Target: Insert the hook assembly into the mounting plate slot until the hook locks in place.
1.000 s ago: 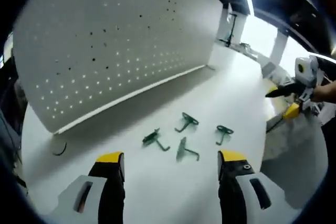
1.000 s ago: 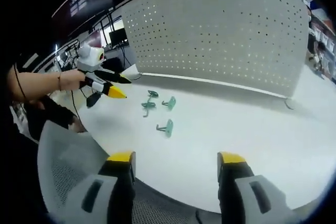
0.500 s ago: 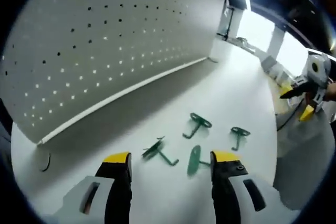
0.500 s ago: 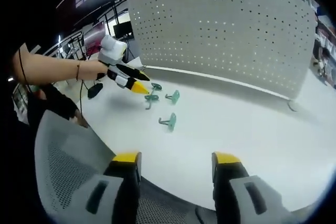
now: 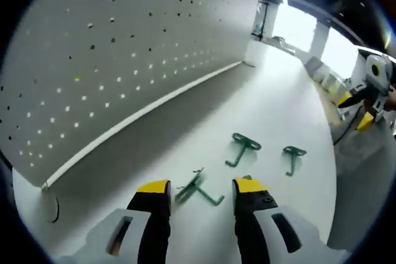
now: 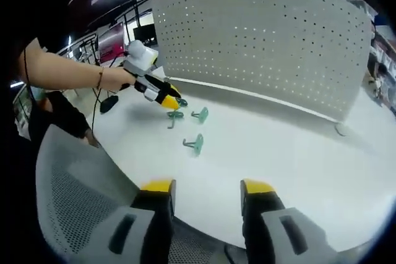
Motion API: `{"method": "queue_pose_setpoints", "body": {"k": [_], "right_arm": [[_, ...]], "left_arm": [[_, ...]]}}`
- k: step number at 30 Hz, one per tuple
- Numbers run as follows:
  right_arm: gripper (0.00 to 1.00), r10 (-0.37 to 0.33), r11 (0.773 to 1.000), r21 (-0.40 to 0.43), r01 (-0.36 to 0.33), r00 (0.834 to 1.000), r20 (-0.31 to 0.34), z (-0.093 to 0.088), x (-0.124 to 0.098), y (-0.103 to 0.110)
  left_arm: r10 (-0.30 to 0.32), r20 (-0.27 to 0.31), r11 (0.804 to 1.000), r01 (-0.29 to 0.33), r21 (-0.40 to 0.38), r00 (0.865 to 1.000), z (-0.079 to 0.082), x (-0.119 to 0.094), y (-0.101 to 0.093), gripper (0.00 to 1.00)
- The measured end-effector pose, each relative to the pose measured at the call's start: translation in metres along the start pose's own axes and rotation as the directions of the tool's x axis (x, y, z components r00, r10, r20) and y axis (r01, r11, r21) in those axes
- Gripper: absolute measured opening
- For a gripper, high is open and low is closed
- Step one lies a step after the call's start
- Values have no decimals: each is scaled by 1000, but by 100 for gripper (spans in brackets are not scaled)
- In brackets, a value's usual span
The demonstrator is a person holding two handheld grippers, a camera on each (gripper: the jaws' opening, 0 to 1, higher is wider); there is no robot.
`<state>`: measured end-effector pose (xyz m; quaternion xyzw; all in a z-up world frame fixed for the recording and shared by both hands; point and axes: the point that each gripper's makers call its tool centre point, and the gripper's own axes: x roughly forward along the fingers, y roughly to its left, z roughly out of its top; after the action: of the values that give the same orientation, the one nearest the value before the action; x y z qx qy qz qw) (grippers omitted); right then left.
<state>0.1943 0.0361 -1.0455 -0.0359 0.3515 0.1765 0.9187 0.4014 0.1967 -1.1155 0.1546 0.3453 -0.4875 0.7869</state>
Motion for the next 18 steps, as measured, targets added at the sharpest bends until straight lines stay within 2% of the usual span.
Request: {"method": "queue_pose_setpoints", "body": {"k": [5, 9, 15, 18], "right_arm": [[38, -8, 1000, -4, 8, 1000, 8, 1, 0, -2], [38, -15, 1000, 4, 15, 1000, 10, 1, 0, -5], [37, -14, 1000, 3, 14, 1000, 8, 1, 0, -5], [37, -14, 1000, 4, 14, 1000, 7, 0, 0, -5]], "left_arm": [[-6, 3, 1000, 6, 6, 1000, 5, 0, 2, 23], [-17, -22, 999, 18, 36, 1000, 6, 5, 1, 18], [-20, -103, 993, 32, 110, 994, -3, 8, 0, 9], [-19, -110, 992, 32, 121, 994, -2, 7, 0, 7]]}}
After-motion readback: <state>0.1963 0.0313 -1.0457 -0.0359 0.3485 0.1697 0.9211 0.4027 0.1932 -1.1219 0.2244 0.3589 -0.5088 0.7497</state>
